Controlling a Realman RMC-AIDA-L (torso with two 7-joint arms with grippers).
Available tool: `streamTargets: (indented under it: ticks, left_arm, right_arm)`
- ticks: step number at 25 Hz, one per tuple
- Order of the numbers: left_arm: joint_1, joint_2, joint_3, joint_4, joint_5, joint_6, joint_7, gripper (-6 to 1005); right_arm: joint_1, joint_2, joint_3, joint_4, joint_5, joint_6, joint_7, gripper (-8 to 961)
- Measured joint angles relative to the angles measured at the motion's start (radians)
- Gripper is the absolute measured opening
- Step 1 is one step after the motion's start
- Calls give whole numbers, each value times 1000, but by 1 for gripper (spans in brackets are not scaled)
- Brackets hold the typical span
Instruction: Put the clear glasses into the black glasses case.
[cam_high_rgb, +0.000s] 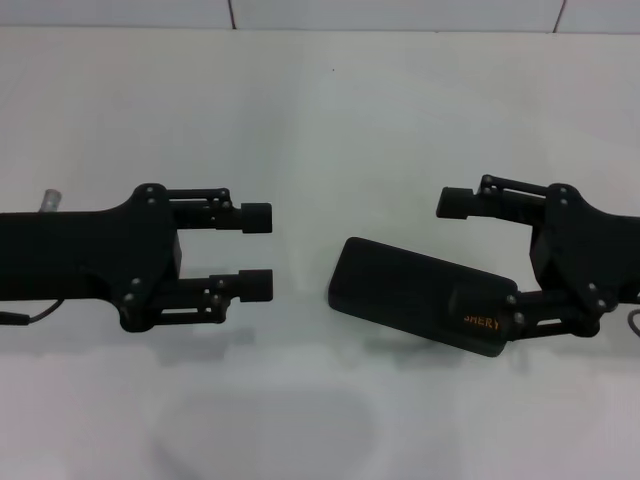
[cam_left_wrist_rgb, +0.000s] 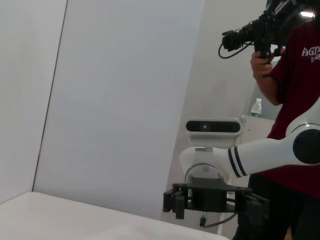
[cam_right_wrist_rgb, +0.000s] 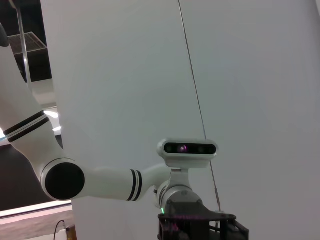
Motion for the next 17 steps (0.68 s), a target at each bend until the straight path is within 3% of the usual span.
streamTargets:
  ticks: [17]
  left_arm:
    - [0, 0, -1, -6, 0, 0, 3, 625]
  right_arm:
    - [6, 0, -10, 4, -6, 8, 5, 856]
